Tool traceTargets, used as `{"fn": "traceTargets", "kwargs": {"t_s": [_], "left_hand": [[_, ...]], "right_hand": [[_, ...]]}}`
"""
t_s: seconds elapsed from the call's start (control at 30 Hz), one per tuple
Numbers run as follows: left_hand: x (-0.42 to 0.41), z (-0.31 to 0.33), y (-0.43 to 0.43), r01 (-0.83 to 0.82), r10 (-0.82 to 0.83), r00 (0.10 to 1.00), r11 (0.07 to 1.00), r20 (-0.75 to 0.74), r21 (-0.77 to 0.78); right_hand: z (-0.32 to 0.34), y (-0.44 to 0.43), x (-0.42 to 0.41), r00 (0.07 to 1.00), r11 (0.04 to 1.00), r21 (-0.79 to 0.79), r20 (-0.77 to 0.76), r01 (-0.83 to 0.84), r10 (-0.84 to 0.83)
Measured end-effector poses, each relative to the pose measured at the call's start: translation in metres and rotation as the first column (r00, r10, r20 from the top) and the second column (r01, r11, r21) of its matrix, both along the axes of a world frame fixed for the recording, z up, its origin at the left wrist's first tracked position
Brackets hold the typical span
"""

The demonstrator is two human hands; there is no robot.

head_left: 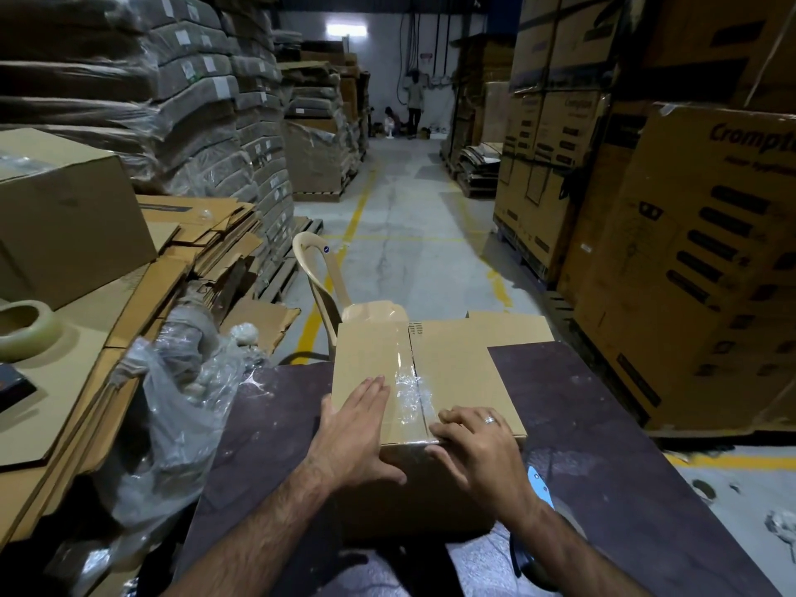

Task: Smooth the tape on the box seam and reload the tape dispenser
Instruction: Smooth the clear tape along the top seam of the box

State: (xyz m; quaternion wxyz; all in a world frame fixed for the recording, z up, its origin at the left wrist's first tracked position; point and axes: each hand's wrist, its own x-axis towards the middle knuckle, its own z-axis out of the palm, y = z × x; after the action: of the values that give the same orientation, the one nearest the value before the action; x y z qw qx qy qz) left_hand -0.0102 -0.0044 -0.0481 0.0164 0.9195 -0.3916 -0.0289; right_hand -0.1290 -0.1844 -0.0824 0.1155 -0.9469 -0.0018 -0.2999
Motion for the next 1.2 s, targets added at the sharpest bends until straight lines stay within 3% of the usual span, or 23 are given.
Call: {"fn": "traceTargets", "kwargs": {"t_s": [0.2,0.43,0.73,1.2], "left_hand": [[0.000,0.001,0.000,0.012,-0.012,1.000,1.000,0.026,-0.001],[-0.003,-0.001,-0.001,0.000,-0.001,0.998,1.000,0.066,0.013],[-0.004,0.000,-0.001,-0.006,0.005,0.999,1.000,0.053,0.004],[0.000,0.004,-0.003,-0.002,0.001,1.000,0.997,0.008,0.077]], "right_hand": [[-0.013,-0.003,0.006,0.996,0.999,-0.032,0.087,0.000,0.002],[-0.019,-0.007,0.002,0.999,0.993,-0.117,0.039,-0.018,0.022],[-0.014,-0.006,0.004,0.994,0.997,-0.079,0.109,0.003,0.005],[-0.022,0.012,0.012,0.976,0.964,-0.178,0.121,0.199,-0.179]]}}
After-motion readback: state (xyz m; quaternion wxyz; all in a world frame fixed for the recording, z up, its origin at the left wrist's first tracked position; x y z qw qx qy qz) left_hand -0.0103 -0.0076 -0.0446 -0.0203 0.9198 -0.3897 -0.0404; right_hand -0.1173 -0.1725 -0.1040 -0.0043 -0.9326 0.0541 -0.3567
